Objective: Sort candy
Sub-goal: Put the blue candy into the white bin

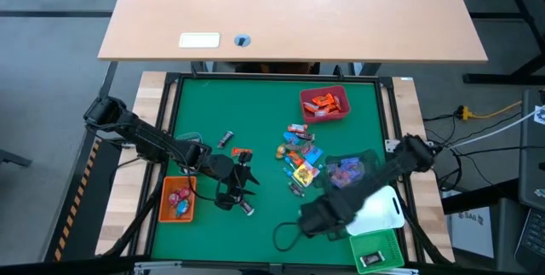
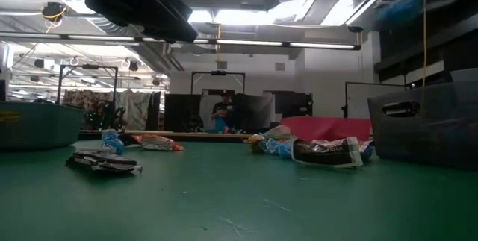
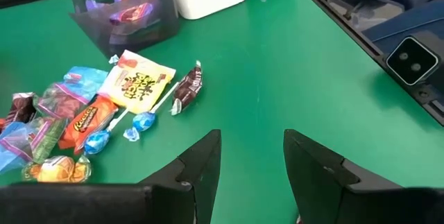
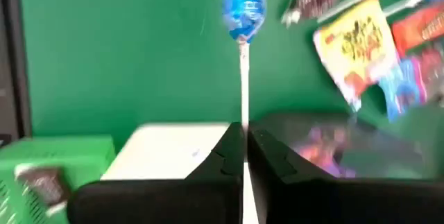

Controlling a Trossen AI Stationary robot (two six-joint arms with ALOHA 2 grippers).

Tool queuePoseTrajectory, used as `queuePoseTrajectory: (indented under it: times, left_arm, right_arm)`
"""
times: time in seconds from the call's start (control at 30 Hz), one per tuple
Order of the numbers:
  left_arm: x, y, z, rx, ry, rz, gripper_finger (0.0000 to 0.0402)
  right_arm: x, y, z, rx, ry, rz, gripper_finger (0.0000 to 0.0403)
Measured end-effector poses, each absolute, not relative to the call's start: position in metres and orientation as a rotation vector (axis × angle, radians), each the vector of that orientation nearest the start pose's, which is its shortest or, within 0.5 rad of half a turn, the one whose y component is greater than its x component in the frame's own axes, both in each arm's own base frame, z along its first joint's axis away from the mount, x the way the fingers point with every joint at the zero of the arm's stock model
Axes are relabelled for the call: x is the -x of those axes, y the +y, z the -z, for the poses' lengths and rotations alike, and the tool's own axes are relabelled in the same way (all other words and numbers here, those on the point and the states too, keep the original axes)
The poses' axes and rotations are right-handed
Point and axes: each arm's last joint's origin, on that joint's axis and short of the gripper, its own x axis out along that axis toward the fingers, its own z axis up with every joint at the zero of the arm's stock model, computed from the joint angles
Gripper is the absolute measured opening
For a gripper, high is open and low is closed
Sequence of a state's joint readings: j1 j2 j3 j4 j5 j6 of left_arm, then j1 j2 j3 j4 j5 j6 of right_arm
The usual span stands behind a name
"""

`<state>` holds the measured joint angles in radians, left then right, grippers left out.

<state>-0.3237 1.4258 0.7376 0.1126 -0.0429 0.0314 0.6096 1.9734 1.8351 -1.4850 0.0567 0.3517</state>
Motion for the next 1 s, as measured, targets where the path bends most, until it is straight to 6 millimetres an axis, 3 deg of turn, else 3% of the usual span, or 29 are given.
queuePoseTrajectory:
  times: [0.27, 0.47, 0.77, 1.0]
  left_arm:
    - [-0.276, -0.091, -0.203, -0.136, 0.563, 0.281, 0.0145]
    - [-0.276, -0.09, -0.203, -0.142, 0.563, 0.271, 0.0146]
    - [-0.277, -0.085, -0.203, -0.179, 0.555, 0.12, 0.0146]
    - [-0.277, -0.083, -0.203, -0.201, 0.549, 0.032, 0.0146]
  right_arm:
    - [-0.252, 0.234, -0.297, 0.257, 1.524, 0.019, 0.0007]
    - [-0.211, 0.246, -0.278, 0.206, 1.577, 0.146, 0.0007]
    - [-0.163, 0.245, -0.26, 0.192, 1.576, 0.3, 0.0007]
    - [-0.141, 0.245, -0.24, 0.17, 1.709, 0.368, 0.0007]
